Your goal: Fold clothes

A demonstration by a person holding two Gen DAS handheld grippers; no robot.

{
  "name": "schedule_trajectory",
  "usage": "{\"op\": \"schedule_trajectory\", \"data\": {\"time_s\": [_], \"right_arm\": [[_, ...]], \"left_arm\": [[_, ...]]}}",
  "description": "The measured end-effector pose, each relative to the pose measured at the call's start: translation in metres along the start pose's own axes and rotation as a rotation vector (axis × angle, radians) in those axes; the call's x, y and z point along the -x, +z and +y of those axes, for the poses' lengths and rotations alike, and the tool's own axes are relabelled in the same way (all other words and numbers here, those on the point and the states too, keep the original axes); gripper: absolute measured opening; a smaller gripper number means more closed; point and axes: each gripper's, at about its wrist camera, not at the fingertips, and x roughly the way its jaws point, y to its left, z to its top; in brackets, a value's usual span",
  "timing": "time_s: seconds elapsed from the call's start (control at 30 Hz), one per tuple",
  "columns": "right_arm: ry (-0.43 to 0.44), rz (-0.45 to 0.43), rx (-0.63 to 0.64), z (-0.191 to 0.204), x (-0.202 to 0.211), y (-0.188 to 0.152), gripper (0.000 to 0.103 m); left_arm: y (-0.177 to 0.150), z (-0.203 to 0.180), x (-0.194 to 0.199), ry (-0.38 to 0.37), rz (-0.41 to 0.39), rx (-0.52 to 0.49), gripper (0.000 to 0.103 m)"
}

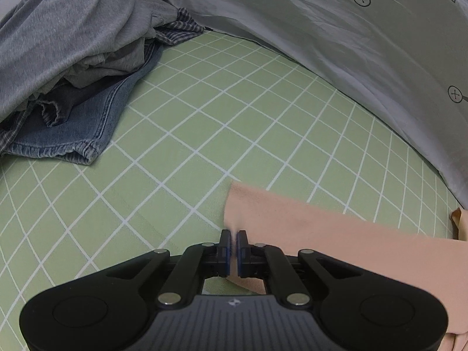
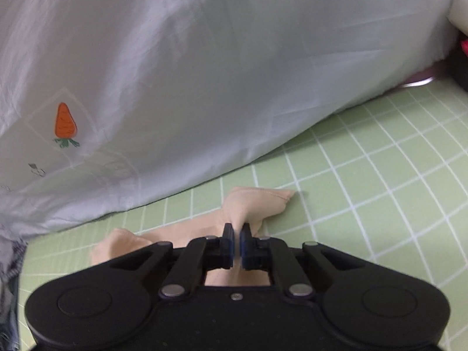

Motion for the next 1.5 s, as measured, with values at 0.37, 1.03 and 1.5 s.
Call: {"op": "schedule_trajectory", "data": {"time_s": [0.37,1.03,1.5], "right_arm": [[-0.202,-0.076,0.305,0.039,0.089,-0.066,0.103],[-0.16,0.114,0.335,0.063,0.223,-0.279,0.01],[-0.116,0.102,0.382,0.082,0.245,-0.303,0.002]], "left_arm": [[-0.011,-0.01,0.038,0.005,-0.049,-0.107,0.086],[-0.16,-0.022,0.171,-0.217,-0.053,-0.41,0.091],[-0.185,0.006,0.189,-0.228,-0.037,-0.429,0.091]]}}
